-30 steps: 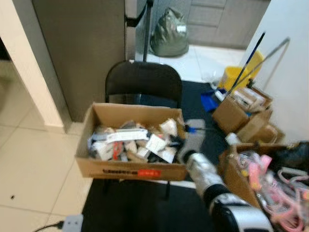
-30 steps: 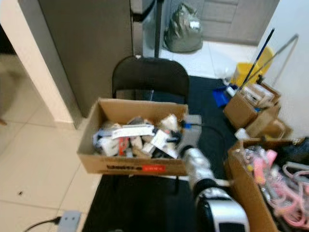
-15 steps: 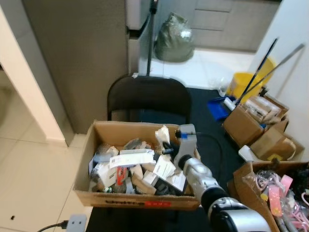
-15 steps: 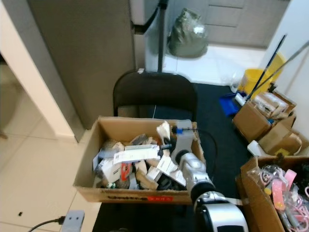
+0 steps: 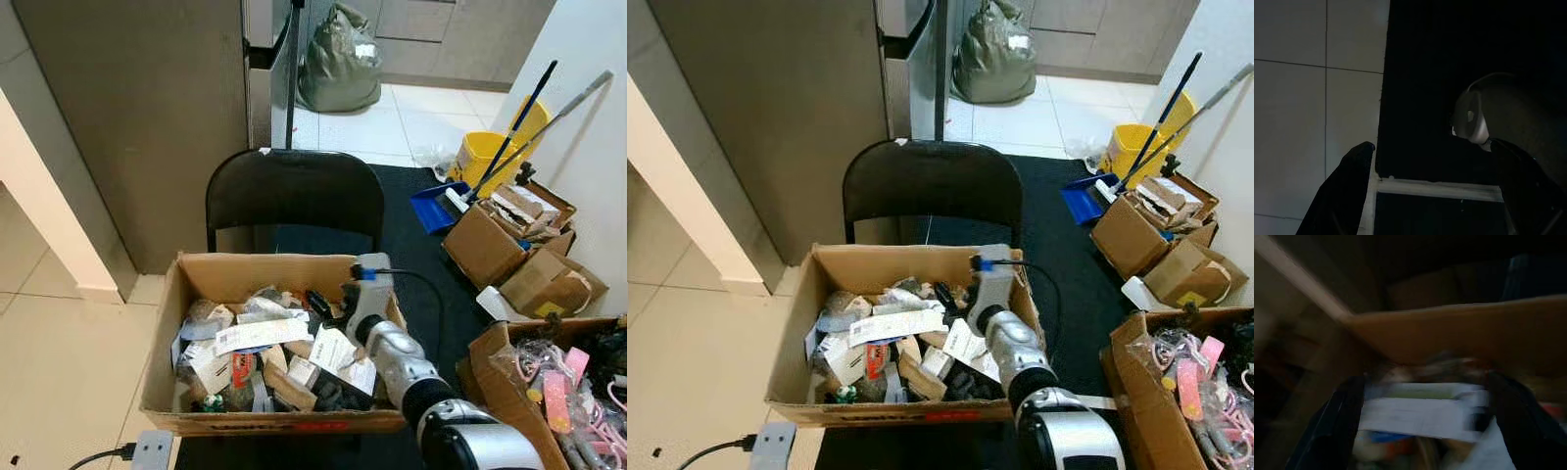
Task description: Picking trash to rubbish bin
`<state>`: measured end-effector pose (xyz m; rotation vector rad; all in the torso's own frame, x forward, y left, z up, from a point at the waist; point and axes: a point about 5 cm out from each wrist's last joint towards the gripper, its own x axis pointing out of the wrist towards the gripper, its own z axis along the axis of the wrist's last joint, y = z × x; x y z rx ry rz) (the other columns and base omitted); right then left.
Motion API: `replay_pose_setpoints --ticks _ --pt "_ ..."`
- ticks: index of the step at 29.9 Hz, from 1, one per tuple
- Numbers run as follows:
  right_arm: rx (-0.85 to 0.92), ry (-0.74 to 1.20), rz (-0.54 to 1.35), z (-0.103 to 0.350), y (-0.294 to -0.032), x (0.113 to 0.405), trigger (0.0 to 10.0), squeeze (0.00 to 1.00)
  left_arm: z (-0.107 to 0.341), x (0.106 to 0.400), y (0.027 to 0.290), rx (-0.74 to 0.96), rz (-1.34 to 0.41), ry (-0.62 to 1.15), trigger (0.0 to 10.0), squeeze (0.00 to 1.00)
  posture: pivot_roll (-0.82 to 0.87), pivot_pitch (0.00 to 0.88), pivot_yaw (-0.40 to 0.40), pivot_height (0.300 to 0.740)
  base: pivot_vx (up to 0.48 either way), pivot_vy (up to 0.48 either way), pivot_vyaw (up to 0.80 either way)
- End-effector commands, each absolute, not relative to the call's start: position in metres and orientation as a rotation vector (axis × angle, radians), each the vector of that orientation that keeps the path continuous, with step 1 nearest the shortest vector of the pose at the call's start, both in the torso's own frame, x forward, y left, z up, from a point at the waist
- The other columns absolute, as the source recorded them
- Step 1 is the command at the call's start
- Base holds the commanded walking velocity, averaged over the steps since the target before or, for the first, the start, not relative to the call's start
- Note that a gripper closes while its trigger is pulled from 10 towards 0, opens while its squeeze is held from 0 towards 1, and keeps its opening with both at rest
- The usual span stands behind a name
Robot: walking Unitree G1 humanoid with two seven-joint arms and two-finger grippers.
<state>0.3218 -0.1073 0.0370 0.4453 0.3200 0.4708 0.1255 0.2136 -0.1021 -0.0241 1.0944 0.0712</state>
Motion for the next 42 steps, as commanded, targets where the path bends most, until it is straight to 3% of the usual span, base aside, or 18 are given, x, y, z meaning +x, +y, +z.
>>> replay_pose_setpoints --ticks 1,4,5,8,13,20,24,27,29,33,34,42 --pt "0.582 0.346 0.556 0.029 -0.108 0.311 10.0 0.00 -0.105 0.118 0.210 -0.041 0.073 1.124 10.0 0.00 0.15 0.032 -0.046 0.740 0.000 0.000 0.00" --pt "0.638 0.374 0.715 0.021 -0.111 0.296 10.0 0.00 -0.106 0.118 0.208 -0.050 0.081 1.132 10.0 0.00 0.14 0.035 -0.044 0.740 0.000 0.000 0.00" --pt "0.618 0.458 0.821 0.005 -0.116 0.275 10.0 0.00 -0.106 0.116 0.209 -0.048 0.084 1.142 10.0 0.00 0.14 0.035 -0.041 0.740 -0.352 0.000 0.00" --pt "0.601 0.514 0.821 -0.004 -0.120 0.266 10.0 0.00 -0.107 0.116 0.209 -0.042 0.082 1.144 10.0 0.00 0.14 0.035 -0.039 0.740 -0.372 0.000 0.00" --pt "0.737 0.694 0.674 -0.042 -0.141 0.220 10.0 0.00 -0.107 0.115 0.207 -0.022 0.062 1.149 10.0 0.00 0.13 0.038 -0.025 0.740 -0.392 0.000 0.00" --pt "0.978 0.643 0.788 -0.043 -0.149 0.194 10.0 0.00 -0.107 0.115 0.209 -0.006 0.052 1.153 10.0 0.00 0.12 0.039 -0.016 0.740 -0.394 0.000 0.00" --pt "1.000 0.637 0.789 -0.044 -0.152 0.190 10.0 0.00 -0.106 0.116 0.209 0.000 0.047 1.153 10.0 0.00 0.12 0.038 -0.011 0.740 -0.393 0.000 0.00" --pt "0.961 0.674 0.758 -0.048 -0.152 0.188 10.0 0.00 -0.106 0.116 0.210 0.002 0.045 1.153 10.0 0.00 0.12 0.038 -0.007 0.740 -0.395 0.000 0.00" --pt "0.763 0.809 0.517 -0.065 -0.162 0.184 10.0 0.00 -0.106 0.117 0.210 0.004 0.044 1.152 10.0 0.00 0.12 0.037 -0.008 0.740 -0.394 0.000 0.00" --pt "0.657 0.864 0.367 -0.072 -0.173 0.181 10.0 0.00 -0.106 0.118 0.210 0.005 0.043 1.152 10.0 0.00 0.12 0.037 -0.008 0.740 -0.394 0.000 0.00" --pt "0.542 0.927 0.192 -0.080 -0.188 0.173 10.0 0.00 -0.106 0.118 0.210 0.006 0.042 1.151 10.0 0.00 0.12 0.036 -0.010 0.740 -0.394 0.000 0.00" --pt "0.356 1.065 0.020 -0.095 -0.207 0.143 10.0 0.00 -0.106 0.117 0.210 0.005 0.044 1.153 10.0 0.00 0.13 0.032 -0.016 0.740 -0.393 0.000 0.00"
